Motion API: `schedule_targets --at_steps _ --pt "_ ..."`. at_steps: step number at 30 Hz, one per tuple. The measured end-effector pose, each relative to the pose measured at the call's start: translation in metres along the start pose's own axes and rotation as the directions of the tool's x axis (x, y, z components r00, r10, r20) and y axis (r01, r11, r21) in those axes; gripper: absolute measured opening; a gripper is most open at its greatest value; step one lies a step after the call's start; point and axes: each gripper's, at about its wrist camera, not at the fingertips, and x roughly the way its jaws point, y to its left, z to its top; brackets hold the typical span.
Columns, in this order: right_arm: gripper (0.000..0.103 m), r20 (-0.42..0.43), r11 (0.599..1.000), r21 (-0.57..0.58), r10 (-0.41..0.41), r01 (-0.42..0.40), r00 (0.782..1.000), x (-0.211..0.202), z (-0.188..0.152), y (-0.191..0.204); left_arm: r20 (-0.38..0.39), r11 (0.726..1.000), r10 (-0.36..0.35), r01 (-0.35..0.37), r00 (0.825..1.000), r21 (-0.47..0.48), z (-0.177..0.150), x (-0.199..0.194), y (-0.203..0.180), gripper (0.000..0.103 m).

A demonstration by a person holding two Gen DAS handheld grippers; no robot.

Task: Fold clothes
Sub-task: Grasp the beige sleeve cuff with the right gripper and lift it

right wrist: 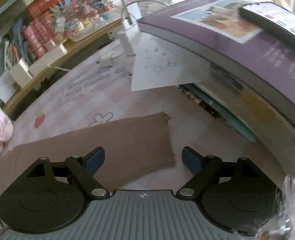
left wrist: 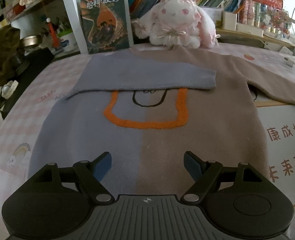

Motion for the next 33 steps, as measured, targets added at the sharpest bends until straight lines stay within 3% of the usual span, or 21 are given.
schedule_targets --at_steps 1,3,5,8,15,19,23,24,26,28,33 --pt "0.083 -0.001 1.000 0.006 0.015 -0.015 1.000 0.000 0.000 0.000 -0.004 1.000 0.000 0.000 1.000 -0.002 0.000 0.001 0.000 0.082" --pt "0.071 -0.002 0.999 0.017 0.046 -0.046 0.999 -0.001 0.000 0.000 -0.007 1.000 -0.002 0.002 1.000 -0.001 0.001 0.001 -0.001 0.082" --pt "0.051 -0.011 0.995 0.042 0.094 -0.094 0.995 0.000 0.001 0.000 -0.007 1.000 -0.004 0.004 1.000 0.004 0.002 0.001 -0.003 0.082" --pt "0.050 -0.015 0.972 0.150 0.183 -0.178 0.983 0.002 0.000 -0.005 0.001 1.000 -0.005 0.005 1.000 0.025 0.002 -0.001 -0.006 0.082" --pt "0.050 -0.069 0.931 0.172 0.337 -0.321 0.939 0.005 -0.010 0.007 0.000 1.000 -0.006 0.006 1.000 0.022 0.000 -0.003 -0.007 0.082" --pt "0.046 -0.021 0.942 0.177 0.293 -0.284 0.956 0.004 -0.005 0.001 -0.001 1.000 -0.001 0.001 1.000 0.019 -0.001 -0.004 -0.006 0.082" --pt "0.037 -0.015 0.940 0.204 0.283 -0.274 0.959 0.008 0.002 -0.007 -0.007 1.000 0.004 -0.004 1.000 0.009 -0.003 -0.003 -0.002 0.082" --pt "0.033 -0.018 0.940 0.205 0.281 -0.272 0.959 0.009 0.002 -0.007 -0.007 1.000 0.004 -0.004 1.000 0.006 -0.004 -0.003 -0.001 0.082" --pt "0.016 -0.020 0.940 0.213 0.277 -0.266 0.961 0.009 0.001 -0.008 -0.004 1.000 0.002 -0.002 1.000 0.003 -0.004 -0.003 0.000 0.082" --pt "0.008 -0.010 0.942 0.208 0.272 -0.264 0.962 0.006 0.000 -0.007 0.001 1.000 -0.001 0.001 1.000 0.004 -0.004 -0.003 0.001 0.082" --pt "0.006 0.037 0.945 0.125 0.300 -0.302 0.953 -0.010 0.002 0.008 0.011 1.000 -0.013 0.013 1.000 0.009 -0.006 -0.003 0.007 0.082"
